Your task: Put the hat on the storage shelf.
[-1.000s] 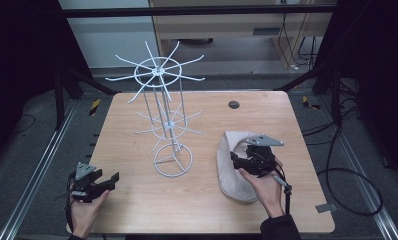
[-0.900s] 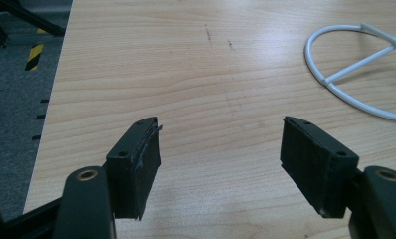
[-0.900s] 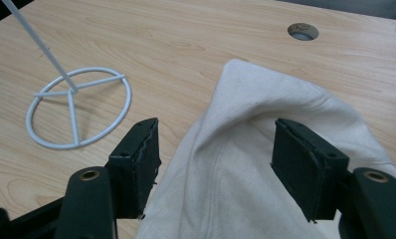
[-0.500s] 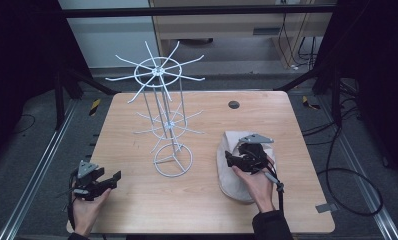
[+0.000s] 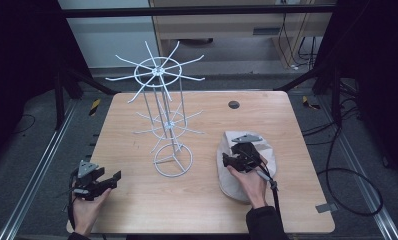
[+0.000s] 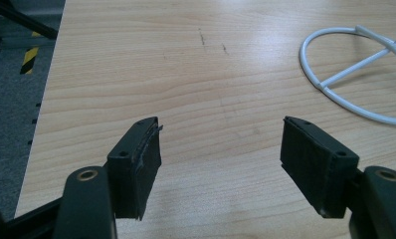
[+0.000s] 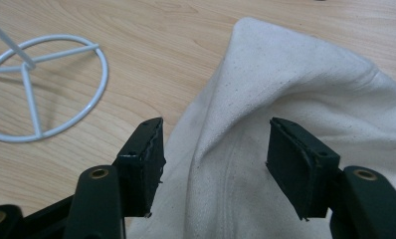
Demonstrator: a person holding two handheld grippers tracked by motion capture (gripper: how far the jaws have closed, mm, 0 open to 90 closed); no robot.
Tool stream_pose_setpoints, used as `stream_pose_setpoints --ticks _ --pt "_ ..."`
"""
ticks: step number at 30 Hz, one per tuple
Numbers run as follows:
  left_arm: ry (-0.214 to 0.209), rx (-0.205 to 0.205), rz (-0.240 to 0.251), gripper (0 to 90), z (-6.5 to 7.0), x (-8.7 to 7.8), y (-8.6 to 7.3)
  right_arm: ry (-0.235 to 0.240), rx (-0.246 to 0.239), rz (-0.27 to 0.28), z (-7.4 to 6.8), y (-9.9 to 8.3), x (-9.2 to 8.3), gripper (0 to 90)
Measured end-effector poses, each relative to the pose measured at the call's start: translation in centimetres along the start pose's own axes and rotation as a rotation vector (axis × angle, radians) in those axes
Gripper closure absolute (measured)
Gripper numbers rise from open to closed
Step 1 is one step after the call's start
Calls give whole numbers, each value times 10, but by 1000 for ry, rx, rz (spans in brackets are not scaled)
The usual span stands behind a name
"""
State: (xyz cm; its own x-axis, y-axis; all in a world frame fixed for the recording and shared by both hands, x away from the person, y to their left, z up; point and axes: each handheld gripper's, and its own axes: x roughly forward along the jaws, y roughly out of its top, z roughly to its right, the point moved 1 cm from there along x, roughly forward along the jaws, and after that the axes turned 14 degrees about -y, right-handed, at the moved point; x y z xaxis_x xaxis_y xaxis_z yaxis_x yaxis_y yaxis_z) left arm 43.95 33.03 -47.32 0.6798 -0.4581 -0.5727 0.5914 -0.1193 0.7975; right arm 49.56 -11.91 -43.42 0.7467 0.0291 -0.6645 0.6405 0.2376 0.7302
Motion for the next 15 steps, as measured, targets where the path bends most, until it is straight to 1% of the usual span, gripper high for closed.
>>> stream_pose_setpoints --ticks 4,6,7,10,13,14,15 --pt "0 -2 -2 319 0 0 0 -24 -9 -19 -3 -1 5 413" --pt "-1 -2 -1 319 -1 0 0 -56 -22 -12 -4 -1 7 438" --pt "-1 -2 -1 319 -1 0 0 -64 -22 -16 -5 -1 8 448" --pt "-1 -2 -4 319 -1 0 0 -67 -32 -26 -5 -1 10 478" --pt "-1 -2 -3 319 -1 0 0 -79 -32 -43 -5 -1 12 524" --pt "-2 -3 -3 319 -1 0 0 -76 -25 -52 -5 -1 13 542" --pt "-2 -3 -4 319 -1 0 -1 -77 -28 -52 -4 -2 14 563"
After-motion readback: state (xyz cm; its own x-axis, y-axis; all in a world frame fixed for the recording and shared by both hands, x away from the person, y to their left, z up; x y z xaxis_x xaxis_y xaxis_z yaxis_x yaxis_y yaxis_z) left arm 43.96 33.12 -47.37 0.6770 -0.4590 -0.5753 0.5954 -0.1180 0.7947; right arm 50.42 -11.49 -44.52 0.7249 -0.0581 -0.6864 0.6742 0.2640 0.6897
